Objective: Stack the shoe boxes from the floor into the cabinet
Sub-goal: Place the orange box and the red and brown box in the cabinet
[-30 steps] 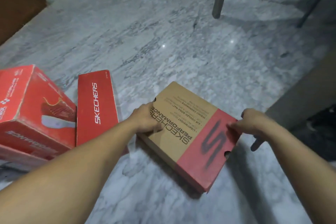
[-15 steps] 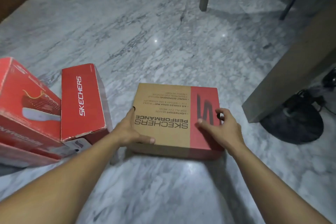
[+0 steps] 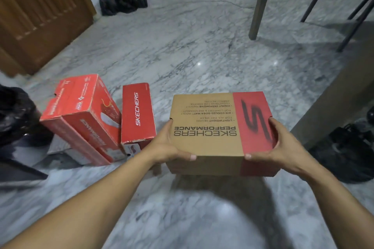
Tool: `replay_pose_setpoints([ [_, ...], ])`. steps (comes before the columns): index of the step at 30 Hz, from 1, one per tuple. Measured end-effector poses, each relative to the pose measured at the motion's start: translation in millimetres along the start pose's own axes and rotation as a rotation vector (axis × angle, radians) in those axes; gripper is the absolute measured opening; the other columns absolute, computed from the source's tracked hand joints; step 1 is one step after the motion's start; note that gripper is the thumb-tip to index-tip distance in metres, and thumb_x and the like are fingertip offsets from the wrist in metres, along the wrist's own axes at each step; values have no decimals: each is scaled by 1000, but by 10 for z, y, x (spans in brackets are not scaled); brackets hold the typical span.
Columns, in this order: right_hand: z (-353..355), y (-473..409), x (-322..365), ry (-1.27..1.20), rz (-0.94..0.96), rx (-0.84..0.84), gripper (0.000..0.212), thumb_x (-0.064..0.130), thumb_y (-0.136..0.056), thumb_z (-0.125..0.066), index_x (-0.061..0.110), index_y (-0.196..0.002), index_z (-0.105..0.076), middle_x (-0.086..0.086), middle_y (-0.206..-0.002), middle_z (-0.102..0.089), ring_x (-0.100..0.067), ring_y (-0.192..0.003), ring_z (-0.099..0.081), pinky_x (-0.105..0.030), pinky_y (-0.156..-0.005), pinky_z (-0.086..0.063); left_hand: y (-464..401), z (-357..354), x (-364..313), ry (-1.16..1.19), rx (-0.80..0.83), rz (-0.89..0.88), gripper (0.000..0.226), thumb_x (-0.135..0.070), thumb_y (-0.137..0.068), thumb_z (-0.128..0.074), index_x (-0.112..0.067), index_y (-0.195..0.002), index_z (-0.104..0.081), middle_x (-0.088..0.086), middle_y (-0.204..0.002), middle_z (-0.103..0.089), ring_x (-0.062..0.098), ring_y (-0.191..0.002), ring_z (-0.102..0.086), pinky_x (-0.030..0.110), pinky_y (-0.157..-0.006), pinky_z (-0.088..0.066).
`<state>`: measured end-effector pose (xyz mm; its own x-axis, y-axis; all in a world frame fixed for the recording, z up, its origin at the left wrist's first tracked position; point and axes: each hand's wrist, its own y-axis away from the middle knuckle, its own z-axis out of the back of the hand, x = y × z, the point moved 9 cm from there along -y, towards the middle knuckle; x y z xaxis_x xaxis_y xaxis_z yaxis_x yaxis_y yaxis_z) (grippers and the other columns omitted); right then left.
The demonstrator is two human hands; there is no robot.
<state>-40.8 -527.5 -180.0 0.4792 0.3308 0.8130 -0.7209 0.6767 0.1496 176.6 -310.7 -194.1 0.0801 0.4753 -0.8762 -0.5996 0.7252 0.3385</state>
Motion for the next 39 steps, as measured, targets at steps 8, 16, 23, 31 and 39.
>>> replay_pose_setpoints([
  [8,187,381,1068,-23,162,53,148,51,-24,-95,14,-150,-26,18,-120,-52,11,-100,-57,-7,-80,-41,956,614,-594,-4,-124,-95,112,-7,-41,-96,-14,-137,-40,-7,-118,-64,9,-111,-60,29,-103,-44],
  [16,-46,1021,2283,75,379,40,129,72,-18,-85,16,-128,-50,29,-87,-52,22,-75,-55,-6,-60,-45,2289,1513,-825,-115,-287,-120,86,-15,-55,-94,-22,-128,-50,-13,-116,-65,-4,-101,-61,13,-90,-45],
  [23,-883,1527,3349,91,556,217,111,70,-26,-86,22,-122,-58,25,-89,-60,9,-75,-61,-17,-64,-51,3591,2463,-627,-123,-465,-45,76,-22,-51,-95,-33,-117,-59,-17,-103,-71,-6,-94,-63,5,-68,-47],
  [31,-1921,2308,4469,64,749,421,125,81,-18,-79,30,-129,-52,14,-94,-64,-4,-81,-66,-27,-69,-55,5287,3268,-242,-49,-768,43,72,-33,-39,-98,-47,-97,-58,-20,-101,-72,4,-106,-63,22,-93,-45],
  [39,-2813,3223,5753,-14,960,596,126,79,-19,-81,28,-130,-48,17,-101,-60,-4,-91,-62,-32,-78,-54,6978,3883,-173,14,-1194,36,61,-16,-44,-96,-32,-86,-54,-20,-82,-73,-11,-76,-65,8,-61,-46],
])
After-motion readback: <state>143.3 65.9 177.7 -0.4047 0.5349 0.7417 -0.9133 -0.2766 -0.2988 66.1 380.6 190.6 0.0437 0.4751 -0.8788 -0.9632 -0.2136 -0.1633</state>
